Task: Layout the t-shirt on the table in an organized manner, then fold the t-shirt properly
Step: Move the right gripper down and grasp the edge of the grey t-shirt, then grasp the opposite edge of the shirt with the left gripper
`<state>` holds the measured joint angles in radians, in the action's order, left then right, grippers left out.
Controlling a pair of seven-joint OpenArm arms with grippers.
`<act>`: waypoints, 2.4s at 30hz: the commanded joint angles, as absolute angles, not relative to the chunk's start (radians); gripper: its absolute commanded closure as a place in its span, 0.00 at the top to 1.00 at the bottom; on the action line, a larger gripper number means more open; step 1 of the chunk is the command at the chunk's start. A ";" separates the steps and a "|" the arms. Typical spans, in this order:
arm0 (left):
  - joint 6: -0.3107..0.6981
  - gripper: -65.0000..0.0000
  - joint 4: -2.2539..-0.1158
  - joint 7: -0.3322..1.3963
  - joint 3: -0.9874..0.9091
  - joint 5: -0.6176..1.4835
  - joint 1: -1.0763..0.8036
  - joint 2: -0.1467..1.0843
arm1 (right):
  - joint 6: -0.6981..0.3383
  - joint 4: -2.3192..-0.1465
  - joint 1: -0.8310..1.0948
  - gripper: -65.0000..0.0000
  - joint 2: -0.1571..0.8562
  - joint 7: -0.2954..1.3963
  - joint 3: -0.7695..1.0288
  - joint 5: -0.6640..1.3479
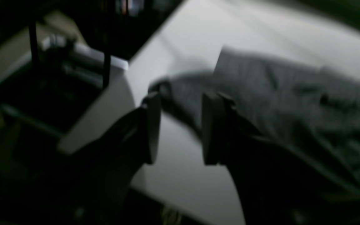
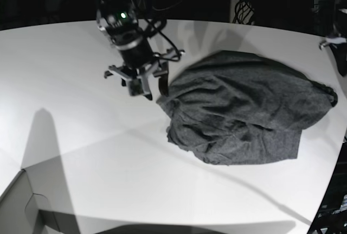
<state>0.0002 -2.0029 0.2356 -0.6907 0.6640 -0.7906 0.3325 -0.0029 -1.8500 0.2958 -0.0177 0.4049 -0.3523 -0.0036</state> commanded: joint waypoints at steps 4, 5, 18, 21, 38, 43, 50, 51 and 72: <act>-0.001 0.34 -2.020 0.257 -0.762 0.668 -0.792 0.271 | -0.007 -1.816 0.252 0.36 -0.027 0.387 -0.355 -0.001; -0.001 0.34 -2.020 0.274 -0.773 0.668 -0.792 0.262 | -0.007 -1.804 0.243 0.36 -0.027 0.386 -0.355 -0.001; -0.001 0.34 -2.020 0.375 -0.789 0.668 -0.771 0.248 | -0.007 -1.527 0.071 0.45 -0.059 0.380 -0.355 -0.001; -0.001 0.34 -2.020 0.375 -0.789 0.668 -0.771 0.248 | -0.005 -1.497 0.048 0.45 -0.059 0.377 -0.352 -0.001; -0.001 0.34 -2.018 0.375 -0.789 0.668 -0.727 0.248 | -0.005 -1.465 0.050 0.00 -0.022 0.378 -0.349 -0.004; -0.001 0.34 -2.017 0.377 -0.788 0.668 -0.673 0.248 | -0.005 -1.679 0.128 0.00 0.002 0.377 -0.331 -0.004; -0.001 0.34 -2.008 0.467 -0.782 0.661 -0.553 0.251 | -0.004 -1.954 0.263 0.00 -0.002 0.318 -0.150 0.001; -0.001 0.34 -1.997 0.504 -0.782 0.659 -0.524 0.251 | -0.004 -1.969 0.277 0.00 -0.012 0.312 -0.124 0.021; -0.001 0.77 -1.755 0.799 -0.565 0.657 -0.305 0.183 | -0.004 -1.968 0.375 0.00 -0.016 0.311 -0.024 0.128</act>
<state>0.0002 -1.7393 0.8101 -0.5594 0.6537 -0.3054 0.1715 -0.0029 -1.9480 0.3775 -0.0162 0.3393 -0.0223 0.1276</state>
